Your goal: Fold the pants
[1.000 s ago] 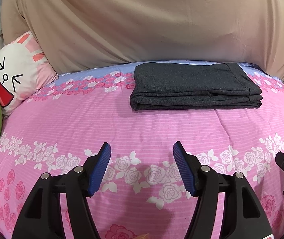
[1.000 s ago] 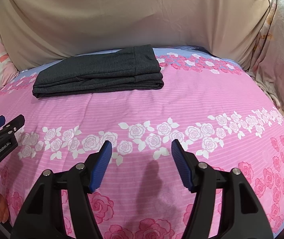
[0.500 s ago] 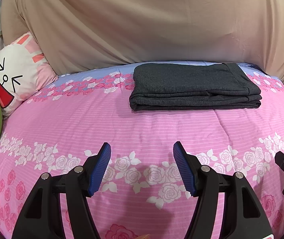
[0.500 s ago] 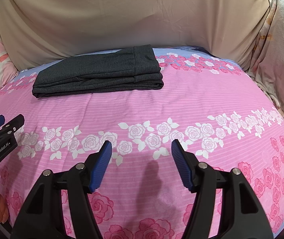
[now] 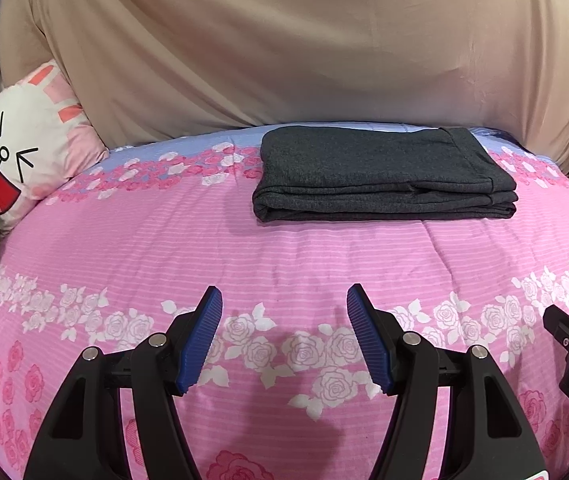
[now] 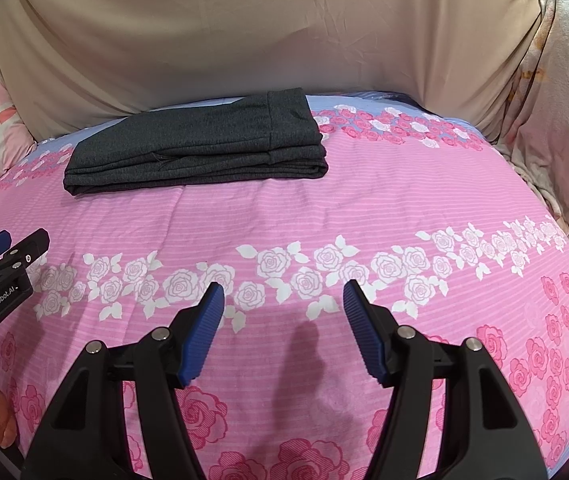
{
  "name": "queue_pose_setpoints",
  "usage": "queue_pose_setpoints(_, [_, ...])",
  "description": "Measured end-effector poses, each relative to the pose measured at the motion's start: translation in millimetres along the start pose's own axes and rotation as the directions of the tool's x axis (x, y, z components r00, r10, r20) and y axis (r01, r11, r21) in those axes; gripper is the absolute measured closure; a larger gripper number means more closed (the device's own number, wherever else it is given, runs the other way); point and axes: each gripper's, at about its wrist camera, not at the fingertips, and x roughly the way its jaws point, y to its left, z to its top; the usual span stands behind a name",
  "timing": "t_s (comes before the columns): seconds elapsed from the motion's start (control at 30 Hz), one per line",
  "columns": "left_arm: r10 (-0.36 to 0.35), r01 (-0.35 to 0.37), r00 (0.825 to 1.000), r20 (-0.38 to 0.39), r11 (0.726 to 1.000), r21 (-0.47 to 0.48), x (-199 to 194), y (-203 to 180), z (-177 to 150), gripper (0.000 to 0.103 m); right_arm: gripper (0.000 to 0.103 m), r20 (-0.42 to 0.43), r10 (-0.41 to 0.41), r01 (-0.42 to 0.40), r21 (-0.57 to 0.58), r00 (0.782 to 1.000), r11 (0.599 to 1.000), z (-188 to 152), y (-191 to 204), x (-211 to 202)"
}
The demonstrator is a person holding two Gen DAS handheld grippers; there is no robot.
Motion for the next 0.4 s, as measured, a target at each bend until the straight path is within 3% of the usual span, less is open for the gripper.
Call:
queue_pose_setpoints(0.17, [0.026,-0.026,1.000,0.009,1.000,0.003,-0.9,-0.6,-0.6,0.034,0.040,0.000,-0.001,0.001,0.001,1.000,1.000,0.2,0.4,0.3])
queue_pose_setpoints(0.4, [0.030,-0.030,0.999,-0.011,1.000,-0.001,2.7,1.4,-0.8,0.033,0.035,0.005,-0.004,0.004,-0.002,1.000,1.000,-2.2,-3.1,-2.5])
